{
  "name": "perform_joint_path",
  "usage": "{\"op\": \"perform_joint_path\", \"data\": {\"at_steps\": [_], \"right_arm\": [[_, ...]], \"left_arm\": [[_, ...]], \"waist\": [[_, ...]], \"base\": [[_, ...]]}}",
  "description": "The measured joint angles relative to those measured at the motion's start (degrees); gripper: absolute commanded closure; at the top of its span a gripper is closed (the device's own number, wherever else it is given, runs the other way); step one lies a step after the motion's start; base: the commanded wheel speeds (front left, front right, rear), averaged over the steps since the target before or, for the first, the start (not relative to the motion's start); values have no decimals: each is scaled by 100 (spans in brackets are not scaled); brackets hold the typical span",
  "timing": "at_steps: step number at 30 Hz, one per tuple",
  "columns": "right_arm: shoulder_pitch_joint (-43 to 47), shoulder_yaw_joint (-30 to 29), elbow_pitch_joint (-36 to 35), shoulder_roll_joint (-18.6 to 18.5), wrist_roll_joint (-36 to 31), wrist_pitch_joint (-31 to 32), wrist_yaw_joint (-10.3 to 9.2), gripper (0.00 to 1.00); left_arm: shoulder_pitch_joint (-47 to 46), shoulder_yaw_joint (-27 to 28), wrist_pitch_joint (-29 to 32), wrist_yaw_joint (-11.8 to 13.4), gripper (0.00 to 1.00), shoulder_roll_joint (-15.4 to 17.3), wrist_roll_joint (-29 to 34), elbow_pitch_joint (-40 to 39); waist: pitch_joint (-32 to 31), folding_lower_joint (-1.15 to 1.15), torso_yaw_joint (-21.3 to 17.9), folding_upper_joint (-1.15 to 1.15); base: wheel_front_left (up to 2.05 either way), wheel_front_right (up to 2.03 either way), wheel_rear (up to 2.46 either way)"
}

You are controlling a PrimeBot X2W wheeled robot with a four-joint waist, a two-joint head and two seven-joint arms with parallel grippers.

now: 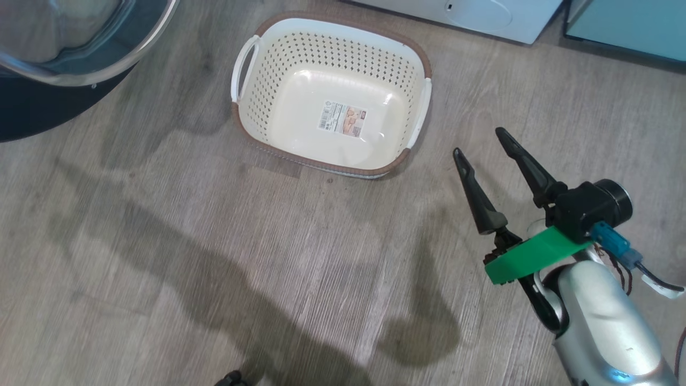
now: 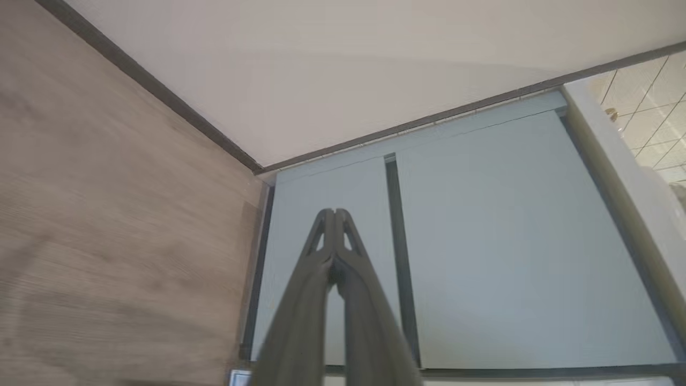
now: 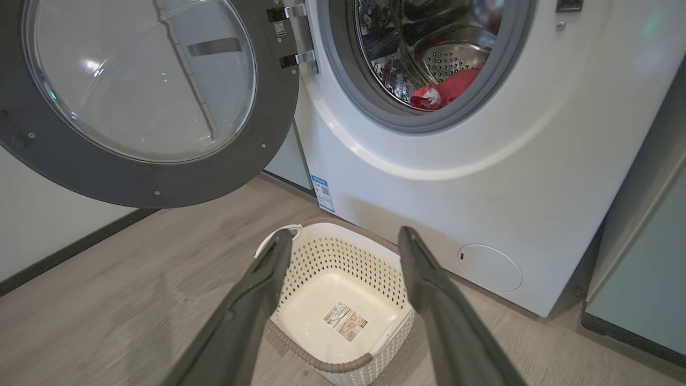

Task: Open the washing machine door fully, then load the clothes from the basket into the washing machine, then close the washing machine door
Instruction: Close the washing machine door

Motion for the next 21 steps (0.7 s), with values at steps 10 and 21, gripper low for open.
{"op": "perform_joint_path", "data": {"at_steps": [10,21], "right_arm": [[-36,-13,24,19,0,-16,0,0],[-37,-13,21,32,0,-16,0,0]], "left_arm": [[-224,89,970,-148,100,179,-299,546],[-222,-125,1505,-369,100,81,-294,653]], "waist": [[-73,0,-44,0],[-127,0,-32,0]], "base": [[0,0,0],[0,0,0]]}}
